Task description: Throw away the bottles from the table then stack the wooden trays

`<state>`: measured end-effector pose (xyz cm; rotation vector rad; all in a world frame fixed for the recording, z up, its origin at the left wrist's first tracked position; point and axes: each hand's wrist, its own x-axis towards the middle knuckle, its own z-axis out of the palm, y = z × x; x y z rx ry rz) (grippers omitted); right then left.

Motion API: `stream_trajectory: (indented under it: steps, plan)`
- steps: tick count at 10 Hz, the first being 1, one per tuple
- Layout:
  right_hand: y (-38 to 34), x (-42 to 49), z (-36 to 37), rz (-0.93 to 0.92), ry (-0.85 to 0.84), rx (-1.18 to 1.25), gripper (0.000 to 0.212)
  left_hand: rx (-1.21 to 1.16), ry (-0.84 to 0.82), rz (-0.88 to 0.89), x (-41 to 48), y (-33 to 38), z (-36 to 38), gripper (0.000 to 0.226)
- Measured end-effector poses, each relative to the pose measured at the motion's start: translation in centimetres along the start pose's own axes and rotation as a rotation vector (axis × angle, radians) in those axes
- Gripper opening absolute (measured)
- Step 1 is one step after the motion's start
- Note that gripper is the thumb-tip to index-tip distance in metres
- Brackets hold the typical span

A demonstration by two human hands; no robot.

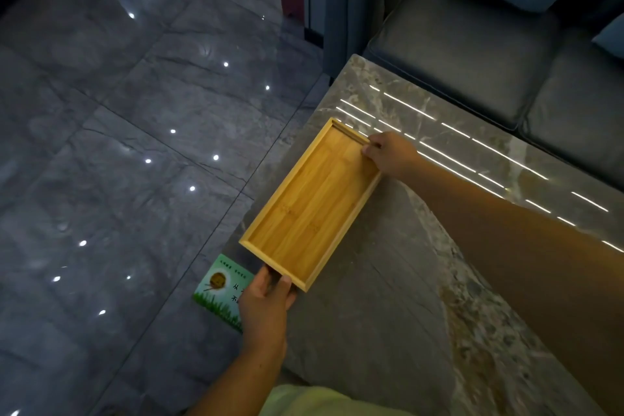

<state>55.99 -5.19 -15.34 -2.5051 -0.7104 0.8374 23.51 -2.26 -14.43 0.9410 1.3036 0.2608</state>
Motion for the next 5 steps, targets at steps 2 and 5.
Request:
stream_trajectory:
  steps: [2,5]
  plan:
    - [2.8,-4.1,-0.3,0.079,0.031,0.077,0.031,0.079,0.015,0.006,-1.4,-1.4,-0.3,0.028]
    - [9.1,-17.1,0.4,0.143,0.095,0.181,0.046,0.320,-0.133,0.051,-6.0,-5.4,1.7,0.038]
